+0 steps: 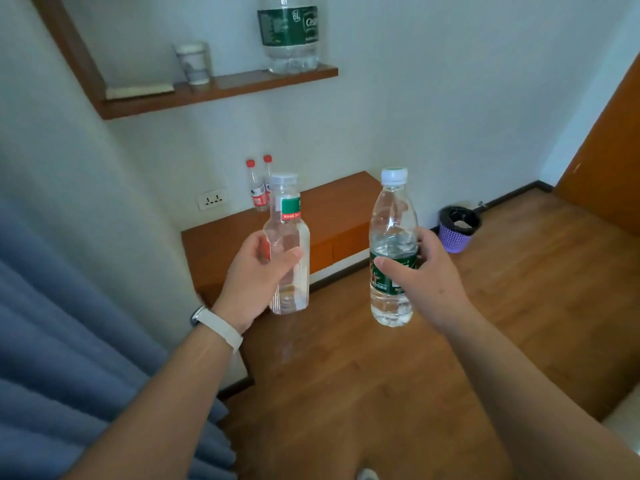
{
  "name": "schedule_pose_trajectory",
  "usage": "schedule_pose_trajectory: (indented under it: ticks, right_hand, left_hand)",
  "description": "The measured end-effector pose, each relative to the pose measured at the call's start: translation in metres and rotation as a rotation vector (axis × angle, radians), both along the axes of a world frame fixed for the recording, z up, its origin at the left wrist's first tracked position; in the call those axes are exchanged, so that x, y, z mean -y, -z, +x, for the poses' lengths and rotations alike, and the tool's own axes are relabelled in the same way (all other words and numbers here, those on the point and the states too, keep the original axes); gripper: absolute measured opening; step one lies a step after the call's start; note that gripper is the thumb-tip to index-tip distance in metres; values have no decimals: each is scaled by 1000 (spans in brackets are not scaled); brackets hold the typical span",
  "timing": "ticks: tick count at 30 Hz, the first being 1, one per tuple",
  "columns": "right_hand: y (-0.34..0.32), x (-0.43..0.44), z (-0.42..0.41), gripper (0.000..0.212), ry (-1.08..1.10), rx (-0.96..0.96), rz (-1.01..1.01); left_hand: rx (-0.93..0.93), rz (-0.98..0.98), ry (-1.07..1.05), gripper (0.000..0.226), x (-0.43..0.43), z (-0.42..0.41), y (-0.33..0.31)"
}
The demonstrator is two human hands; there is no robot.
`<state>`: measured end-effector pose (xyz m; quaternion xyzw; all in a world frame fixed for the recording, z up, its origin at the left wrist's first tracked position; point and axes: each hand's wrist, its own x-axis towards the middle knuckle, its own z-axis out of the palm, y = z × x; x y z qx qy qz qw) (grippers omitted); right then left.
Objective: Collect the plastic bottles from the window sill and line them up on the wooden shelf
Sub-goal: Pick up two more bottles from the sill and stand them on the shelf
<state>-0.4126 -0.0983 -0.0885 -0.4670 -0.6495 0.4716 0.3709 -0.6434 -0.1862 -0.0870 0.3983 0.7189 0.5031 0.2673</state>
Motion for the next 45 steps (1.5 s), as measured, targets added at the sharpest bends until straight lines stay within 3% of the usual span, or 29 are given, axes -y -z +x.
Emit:
schedule_pose_trajectory:
  ticks: [6,18,25,32,38,45]
  right_hand:
    - [-5,-77,14,52,-20,17,-2]
    - [2,-175,-2,53,-35,14,-7]
    - [11,-239,-58,58,-46,45,-15]
    - [12,-320,-134,47,-23,114,8]
    - [9,-375,-200,53,-12,127,29]
    - [11,-419,-250,51,-52,139,-13]
  left_hand:
    - [-105,36,75,53,-79,24,-14]
    - [-52,10,12,49,-171,2,1]
    - [19,28,-20,42,-224,-54,25]
    - [100,21,-2,39,-304,-129,43]
    - [142,35,22,37,-364,-192,53]
    - [189,36,44,30,-396,-236,58]
